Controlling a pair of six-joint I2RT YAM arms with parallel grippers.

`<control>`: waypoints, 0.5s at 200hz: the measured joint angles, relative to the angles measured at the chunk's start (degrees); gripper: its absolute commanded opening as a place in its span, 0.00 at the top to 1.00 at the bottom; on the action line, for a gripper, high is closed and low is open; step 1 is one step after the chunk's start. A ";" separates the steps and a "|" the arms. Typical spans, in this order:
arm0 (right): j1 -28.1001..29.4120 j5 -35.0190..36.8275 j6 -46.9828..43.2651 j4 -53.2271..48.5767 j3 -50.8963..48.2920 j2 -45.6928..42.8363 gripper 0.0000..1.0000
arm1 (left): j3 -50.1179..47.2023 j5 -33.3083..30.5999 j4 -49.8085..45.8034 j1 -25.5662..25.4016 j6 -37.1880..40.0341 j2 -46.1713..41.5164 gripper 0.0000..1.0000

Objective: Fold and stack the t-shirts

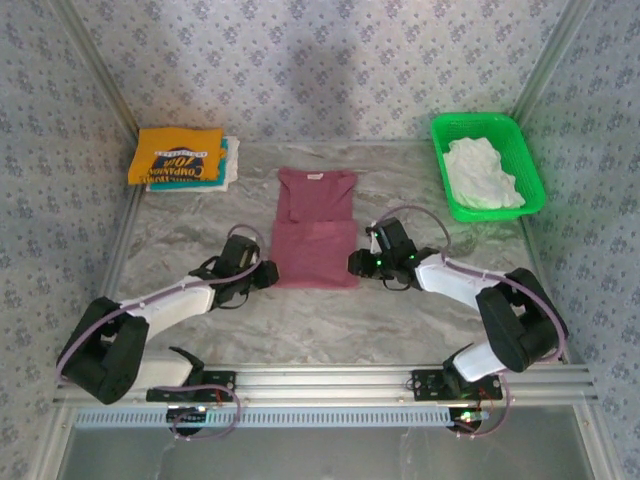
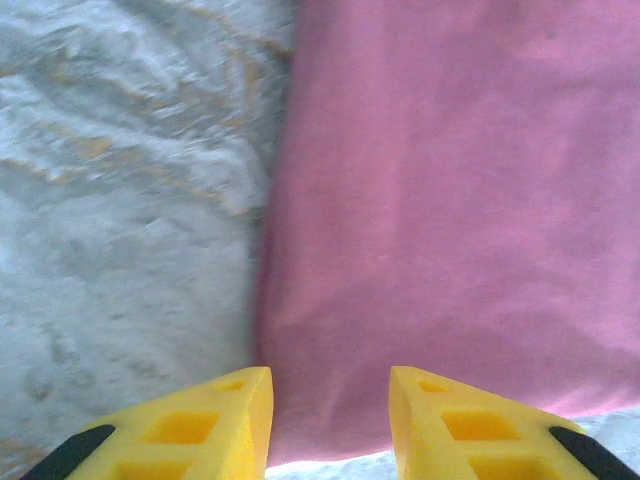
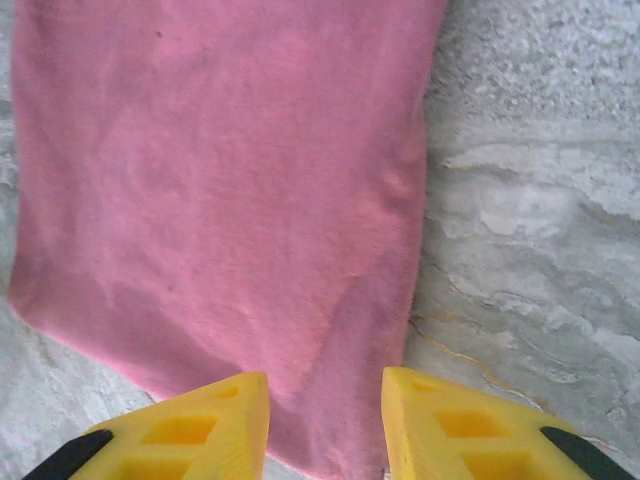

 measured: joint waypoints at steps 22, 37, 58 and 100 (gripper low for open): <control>0.13 0.39 0.00 0.04 -0.44 0.44 0.63 | -0.04 1.01 -0.76 0.72 0.09 1.16 0.65; 0.15 0.68 0.00 0.13 -0.70 0.50 0.63 | -0.02 1.68 -0.79 0.70 0.28 2.21 0.66; 0.15 0.96 0.00 0.28 -1.33 0.50 0.63 | -0.04 2.40 -0.74 0.63 0.48 3.67 0.69; 0.15 1.01 0.02 0.85 -1.86 0.90 0.63 | -0.22 2.12 0.24 0.55 1.03 5.51 0.82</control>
